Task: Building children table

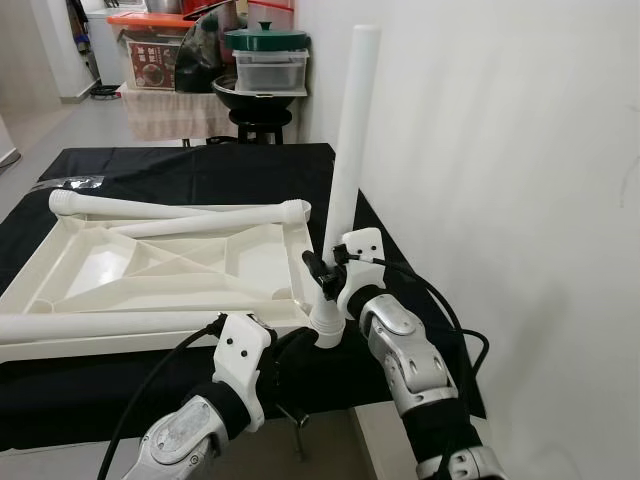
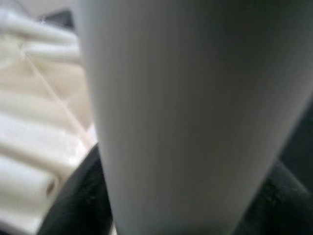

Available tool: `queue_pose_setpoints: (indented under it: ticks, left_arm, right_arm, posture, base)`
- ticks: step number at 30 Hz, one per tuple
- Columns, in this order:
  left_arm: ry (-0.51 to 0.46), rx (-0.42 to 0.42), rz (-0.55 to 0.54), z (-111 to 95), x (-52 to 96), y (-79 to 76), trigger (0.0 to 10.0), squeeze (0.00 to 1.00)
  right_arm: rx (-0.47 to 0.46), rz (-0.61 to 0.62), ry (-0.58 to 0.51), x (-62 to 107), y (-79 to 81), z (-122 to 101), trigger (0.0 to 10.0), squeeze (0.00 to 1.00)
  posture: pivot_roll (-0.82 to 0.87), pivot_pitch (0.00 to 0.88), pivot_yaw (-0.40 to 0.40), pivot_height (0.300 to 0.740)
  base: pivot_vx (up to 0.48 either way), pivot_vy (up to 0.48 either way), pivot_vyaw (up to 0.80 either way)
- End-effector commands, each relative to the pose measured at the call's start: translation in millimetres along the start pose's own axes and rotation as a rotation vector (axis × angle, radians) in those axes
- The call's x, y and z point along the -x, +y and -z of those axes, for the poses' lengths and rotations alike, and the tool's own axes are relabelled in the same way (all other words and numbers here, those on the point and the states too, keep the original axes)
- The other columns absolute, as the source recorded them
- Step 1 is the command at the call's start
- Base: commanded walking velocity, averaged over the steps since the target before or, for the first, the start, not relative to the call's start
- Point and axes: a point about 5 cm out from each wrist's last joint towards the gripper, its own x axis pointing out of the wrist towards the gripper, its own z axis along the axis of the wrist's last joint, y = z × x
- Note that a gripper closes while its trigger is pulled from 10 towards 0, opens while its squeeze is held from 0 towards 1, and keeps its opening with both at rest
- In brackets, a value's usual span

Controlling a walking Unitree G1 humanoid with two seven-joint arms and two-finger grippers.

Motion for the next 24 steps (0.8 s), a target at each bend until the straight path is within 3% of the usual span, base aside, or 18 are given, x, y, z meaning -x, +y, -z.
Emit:
queue_pose_setpoints:
  ticks: [1,4,7,8,9,10,11,12,13,14,19,20,21,24]
  left_arm:
    - [0.004,0.003,-0.003,2,-1.2,0.3,10.0,0.0]
    - [0.002,0.004,-0.002,2,-2.1,-0.2,10.0,0.0]
    - [0.002,0.004,-0.002,2,-2.1,-0.2,10.0,0.0]
    - [0.001,0.005,-0.001,2,-2.7,-0.3,10.0,0.0]
    - [0.001,0.005,-0.001,2,-2.7,-0.3,10.0,0.0]
    - [0.001,0.005,-0.001,2,-3.3,0.0,10.0,0.0]
    - [0.001,0.005,-0.001,2,-3.3,0.0,10.0,0.0]
    - [0.0,0.004,-0.001,3,-3.7,0.4,10.0,0.0]
    - [0.0,0.004,-0.001,3,-3.7,0.4,10.0,0.0]
    - [0.0,0.003,-0.003,3,-4.0,0.9,10.0,0.0]
    - [-0.001,0.003,-0.005,3,-4.5,1.4,10.0,0.0]
    - [-0.001,0.003,-0.005,3,-4.5,1.2,10.0,0.0]
    - [-0.002,0.003,-0.005,3,-4.5,1.1,10.0,0.0]
    - [-0.002,0.004,-0.005,3,-4.2,0.7,10.0,0.0]
  right_arm:
    - [0.0,-0.024,-0.006,-1.1,0.7,-4,10.0,1.0]
    - [0.013,-0.184,-0.102,-3.2,0.2,-29,10.0,1.0]
    - [0.013,-0.184,-0.102,-3.2,0.2,-29,10.0,1.0]
    - [0.022,-0.287,-0.128,-2.7,-2.7,-40,10.0,1.0]
    - [0.022,-0.287,-0.128,-2.7,-2.7,-40,10.0,1.0]
    - [0.079,-0.425,-0.144,-0.6,-7.2,-50,10.0,0.01]
    - [0.079,-0.425,-0.144,-0.6,-7.2,-50,10.0,0.01]
    - [0.139,-0.528,-0.139,0.7,-13.8,-58,10.0,0.0]
    - [0.139,-0.528,-0.139,0.7,-13.8,-58,10.0,0.0]
    - [0.179,-0.608,-0.11,0.4,-21.4,-62,10.0,0.0]
    - [0.177,-0.71,-0.064,1.1,-33.2,-65,10.0,0.0]
    - [0.16,-0.743,-0.042,2.6,-38.9,-63,4.0,0.0]
    - [0.147,-0.758,-0.02,4.2,-44.0,-60,0.0,0.0]
    - [0.143,-0.758,0.002,7.0,-51.5,-56,0.0,0.0]
  posture:
    - [-0.03,0.0,-0.099,0.74]
    - [-0.03,0.0,-0.096,0.74]
    - [-0.03,0.0,-0.096,0.74]
    - [-0.03,0.0,-0.096,0.74]
    - [-0.03,0.0,-0.096,0.74]
    - [-0.03,0.0,-0.098,0.74]
    - [-0.03,0.0,-0.098,0.74]
    - [-0.03,0.0,-0.098,0.74]
    - [-0.03,0.0,-0.098,0.74]
    - [-0.02,0.0,-0.098,0.74]
    - [-0.01,0.0,-0.102,0.74]
    - [-0.01,0.0,-0.102,0.74]
    - [0.0,0.0,-0.103,0.74]
    - [-0.01,0.0,-0.102,0.74]
  base:
    - [0.0,0.0,0.0]
    - [0.0,0.0,0.0]
    - [0.0,0.0,0.0]
    - [0.0,0.0,0.0]
    - [0.0,0.0,0.0]
    - [0.0,0.0,0.0]
    - [0.0,0.0,0.0]
    - [0.0,0.0,0.0]
    - [0.0,0.0,0.0]
    - [0.0,0.0,0.0]
    - [0.0,0.0,0.0]
    - [0.0,0.0,0.0]
    - [0.0,0.0,0.0]
    - [0.0,0.0,0.0]
